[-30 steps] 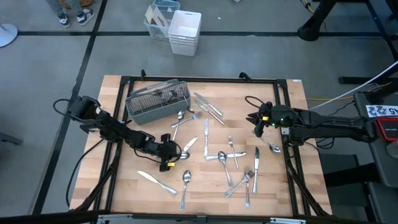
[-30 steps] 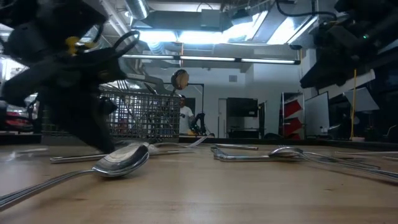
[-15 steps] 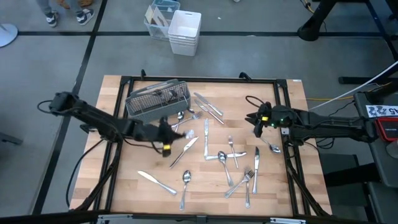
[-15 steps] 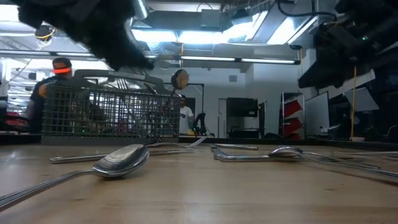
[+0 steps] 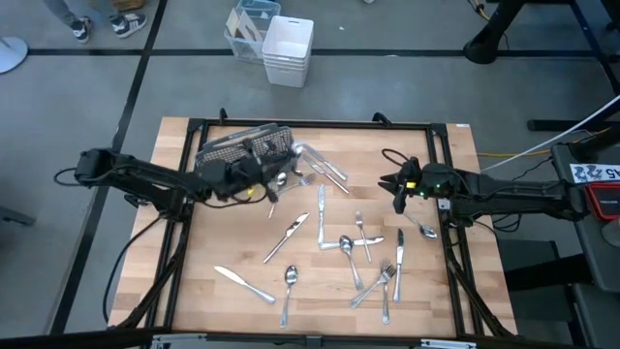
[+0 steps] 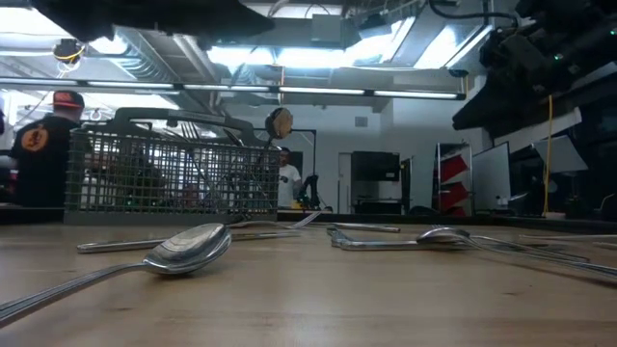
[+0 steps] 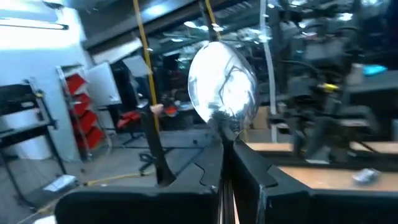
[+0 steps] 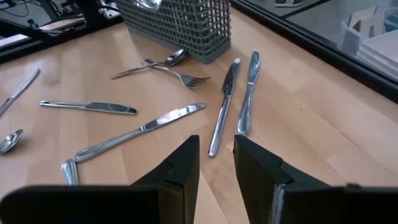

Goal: Sort silverware
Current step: Put the silver spoon into the silverware rack

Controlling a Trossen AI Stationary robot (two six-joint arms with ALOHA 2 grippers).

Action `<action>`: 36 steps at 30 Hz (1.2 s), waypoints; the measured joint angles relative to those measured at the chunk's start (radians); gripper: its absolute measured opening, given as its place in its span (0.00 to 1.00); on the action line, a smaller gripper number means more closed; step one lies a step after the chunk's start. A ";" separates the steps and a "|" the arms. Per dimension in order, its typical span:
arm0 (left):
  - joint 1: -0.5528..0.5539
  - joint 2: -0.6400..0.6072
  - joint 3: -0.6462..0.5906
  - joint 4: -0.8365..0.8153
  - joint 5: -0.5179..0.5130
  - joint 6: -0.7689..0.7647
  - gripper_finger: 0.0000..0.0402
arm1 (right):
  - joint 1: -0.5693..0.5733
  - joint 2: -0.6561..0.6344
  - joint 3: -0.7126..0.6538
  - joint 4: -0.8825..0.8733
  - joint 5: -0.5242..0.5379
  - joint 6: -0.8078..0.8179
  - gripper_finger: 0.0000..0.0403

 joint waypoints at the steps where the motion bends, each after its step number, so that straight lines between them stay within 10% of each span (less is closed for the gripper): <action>1: 0.025 0.020 0.000 0.031 0.021 0.009 0.03 | 0.000 0.000 0.000 0.000 0.000 0.000 0.25; 19: 0.451 0.323 0.000 0.291 0.373 -0.063 0.02 | 0.000 0.000 0.000 -0.004 0.000 -0.024 0.25; 36: 0.429 0.444 0.003 0.339 0.394 -0.004 0.09 | 0.000 0.000 0.000 -0.005 0.000 -0.051 0.25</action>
